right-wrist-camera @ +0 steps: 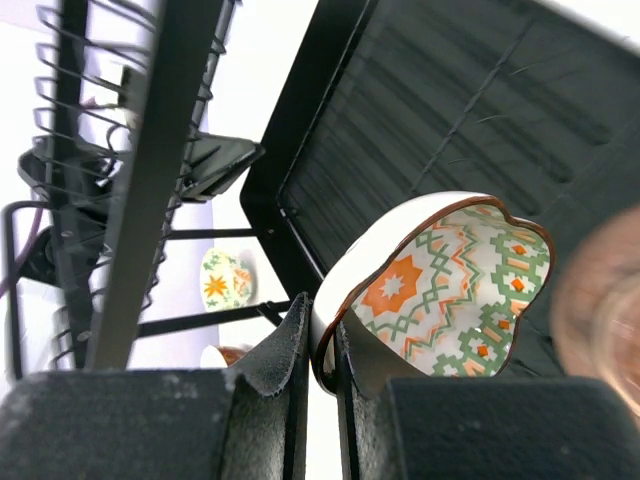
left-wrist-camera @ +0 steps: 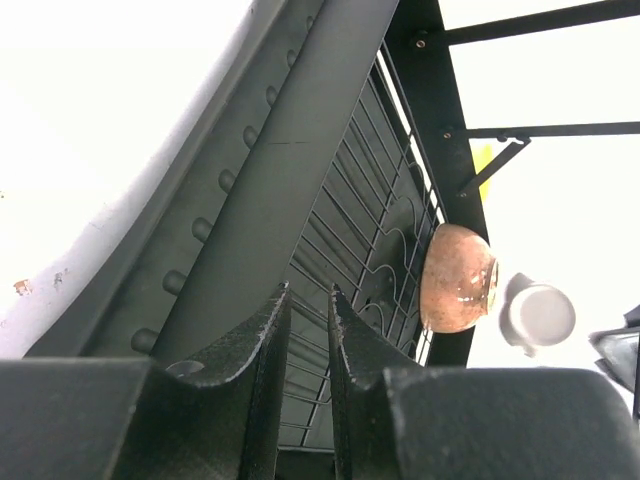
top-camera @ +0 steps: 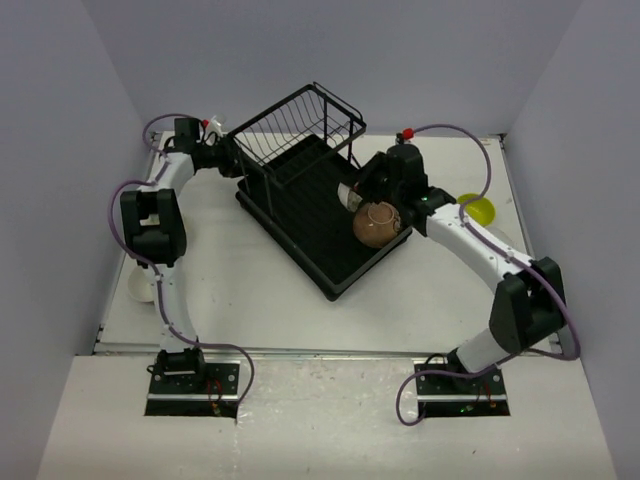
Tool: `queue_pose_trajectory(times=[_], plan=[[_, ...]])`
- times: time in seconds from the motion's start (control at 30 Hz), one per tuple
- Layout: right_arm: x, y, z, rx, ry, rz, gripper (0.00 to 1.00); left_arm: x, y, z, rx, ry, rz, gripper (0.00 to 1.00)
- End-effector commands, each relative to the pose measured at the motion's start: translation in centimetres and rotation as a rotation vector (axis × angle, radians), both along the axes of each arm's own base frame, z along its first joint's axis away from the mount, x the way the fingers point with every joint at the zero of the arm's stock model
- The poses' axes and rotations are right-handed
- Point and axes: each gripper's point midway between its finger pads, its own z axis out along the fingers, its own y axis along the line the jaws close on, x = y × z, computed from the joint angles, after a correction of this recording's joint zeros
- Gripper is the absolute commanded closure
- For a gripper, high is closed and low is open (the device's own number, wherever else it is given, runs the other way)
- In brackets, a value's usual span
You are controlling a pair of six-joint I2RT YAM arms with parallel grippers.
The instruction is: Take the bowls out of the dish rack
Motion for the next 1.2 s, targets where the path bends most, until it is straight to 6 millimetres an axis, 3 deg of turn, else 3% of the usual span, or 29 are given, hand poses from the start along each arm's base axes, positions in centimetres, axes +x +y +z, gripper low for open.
queue_pose_trajectory(times=[0.0, 0.1, 0.13, 0.17, 0.23, 0.27, 0.3, 0.33, 0.37, 0.4, 0.43, 0.5, 0.53, 0.57, 0.63, 0.7, 0.73, 0.97, 1.17], plan=[[-0.6, -3.7, 6.2, -0.037, -0.104, -0.042, 1.00, 0.6, 1.2, 1.9, 0.027, -0.052, 0.044, 0.77], [-1.7, -7.4, 6.9, -0.104, -0.105, -0.079, 1.00, 0.6, 2.2, 2.7, 0.060, -0.077, 0.078, 0.77], [-2.4, -8.5, 8.0, -0.112, -0.125, -0.095, 1.00, 0.6, 2.5, 2.8, 0.077, -0.083, 0.094, 0.77], [-2.8, -10.3, 7.2, -0.146, -0.086, -0.124, 1.00, 0.5, 2.9, 3.1, 0.091, -0.091, 0.107, 0.77], [-3.4, -13.1, 7.9, -0.203, -0.095, -0.168, 1.00, 0.3, 3.4, 4.5, 0.129, -0.125, 0.138, 0.77], [-4.2, -14.3, 6.9, -0.239, -0.044, -0.185, 1.00, 0.1, 3.7, 4.7, 0.148, -0.130, 0.154, 0.77], [-4.5, -15.4, 7.0, -0.266, -0.032, -0.209, 1.00, -0.2, 4.0, 6.4, 0.167, -0.162, 0.177, 0.77], [-4.5, -17.6, 6.6, -0.324, -0.009, -0.258, 1.00, -0.2, 4.7, 6.6, 0.205, -0.165, 0.226, 0.77], [-5.6, -19.2, 4.9, -0.389, 0.079, -0.287, 1.00, -0.8, 5.1, 6.1, 0.231, -0.147, 0.253, 0.77], [-5.8, -20.4, 5.0, -0.430, 0.100, -0.318, 1.00, -1.7, 5.7, 7.5, 0.259, -0.154, 0.288, 0.77], [-6.1, -22.3, 4.4, -0.504, 0.131, -0.356, 1.00, -1.9, 7.0, 7.4, 0.318, -0.144, 0.353, 0.77], [-7.2, -24.9, 2.7, -0.622, 0.238, -0.397, 1.00, -3.5, 7.7, 7.9, 0.363, -0.142, 0.395, 0.77], [-7.6, -27.2, 2.4, -0.725, 0.265, -0.450, 1.00, -3.9, 8.3, 8.1, 0.395, -0.148, 0.423, 0.76], [-8.5, -28.4, 1.8, -0.785, 0.312, -0.467, 1.00, -4.7, 8.5, 9.2, 0.409, -0.167, 0.435, 0.76], [-9.0, -30.9, 1.2, -0.871, 0.354, -0.498, 1.00, -5.8, 9.0, 8.4, 0.445, -0.153, 0.446, 0.76], [-9.5, -32.9, 0.8, -0.910, 0.389, -0.540, 1.00, -7.0, 9.2, 9.5, 0.460, -0.171, 0.472, 0.77], [-9.8, -34.8, 0.3, -0.899, 0.428, -0.587, 1.00, -7.7, 9.3, 8.7, 0.476, -0.152, 0.483, 0.77], [-9.8, -37.4, -2.8, -0.935, 0.561, -0.577, 1.00, -10.2, 7.5, 8.9, 0.479, -0.164, 0.454, 0.75], [-11.5, -37.0, -7.6, -0.912, 0.716, -0.507, 1.00, -11.2, 7.4, 10.3, 0.488, -0.193, 0.465, 0.74]])
